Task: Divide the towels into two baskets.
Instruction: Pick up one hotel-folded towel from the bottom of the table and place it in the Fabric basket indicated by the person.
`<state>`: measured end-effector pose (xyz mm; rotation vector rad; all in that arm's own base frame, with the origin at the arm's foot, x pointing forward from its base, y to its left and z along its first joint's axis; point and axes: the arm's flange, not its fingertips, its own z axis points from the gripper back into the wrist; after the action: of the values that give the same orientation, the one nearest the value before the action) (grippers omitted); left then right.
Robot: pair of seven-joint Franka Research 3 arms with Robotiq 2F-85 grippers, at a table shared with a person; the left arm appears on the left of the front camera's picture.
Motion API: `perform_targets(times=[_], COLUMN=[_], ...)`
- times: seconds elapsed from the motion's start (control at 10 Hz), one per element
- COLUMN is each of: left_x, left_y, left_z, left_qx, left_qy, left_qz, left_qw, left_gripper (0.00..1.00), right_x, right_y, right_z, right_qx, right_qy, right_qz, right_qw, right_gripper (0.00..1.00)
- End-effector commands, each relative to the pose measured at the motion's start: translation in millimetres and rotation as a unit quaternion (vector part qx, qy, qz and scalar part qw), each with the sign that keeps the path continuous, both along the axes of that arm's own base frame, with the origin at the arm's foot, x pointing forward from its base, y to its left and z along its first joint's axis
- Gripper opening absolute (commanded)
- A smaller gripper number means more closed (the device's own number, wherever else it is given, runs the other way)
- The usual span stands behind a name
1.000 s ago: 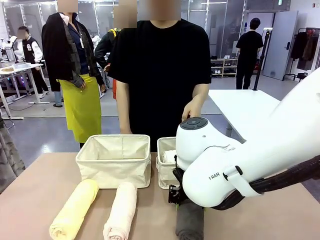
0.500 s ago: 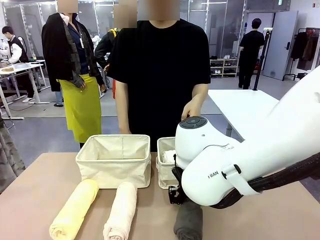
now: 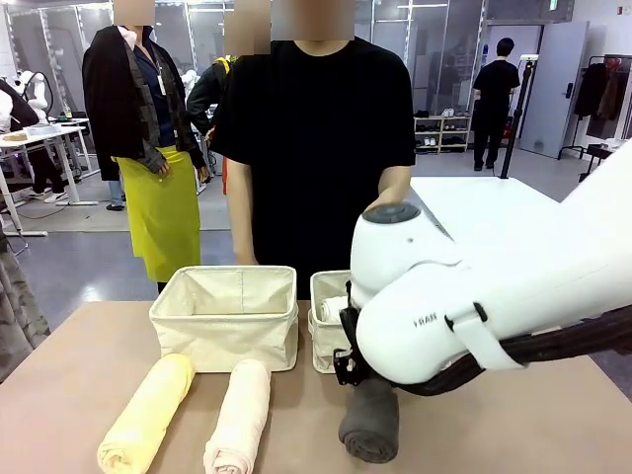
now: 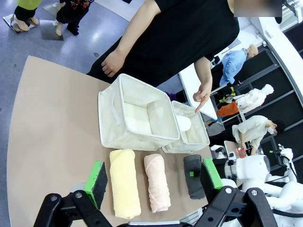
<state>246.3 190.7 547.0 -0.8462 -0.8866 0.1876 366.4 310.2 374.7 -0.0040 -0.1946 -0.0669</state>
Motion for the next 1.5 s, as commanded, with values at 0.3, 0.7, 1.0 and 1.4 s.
perform_targets(times=[0.3, 0.7, 1.0, 1.4], left_x=[2, 2, 2, 2], left_y=[1, 1, 1, 1], left_z=[2, 2, 2, 2], left_qx=[-0.006, -0.006, -0.006, -0.006], left_qy=[-0.008, -0.008, -0.008, -0.008], left_qz=[-0.001, -0.001, -0.001, -0.001], left_qw=[1.000, 1.000, 1.000, 1.000], left_gripper=[1.00, 1.00, 1.00, 1.00], right_x=[-25, -30, -27, 13], right_y=[-11, -7, -10, -4], right_z=[93, 101, 101, 175], right_qx=[-0.035, -0.051, -0.050, -0.103], right_qy=[0.020, 0.017, 0.014, -0.100], right_qz=[0.160, 0.204, 0.206, 0.494], right_qw=[0.986, 0.978, 0.977, 0.858], right_gripper=[0.28, 0.28, 0.37, 0.37])
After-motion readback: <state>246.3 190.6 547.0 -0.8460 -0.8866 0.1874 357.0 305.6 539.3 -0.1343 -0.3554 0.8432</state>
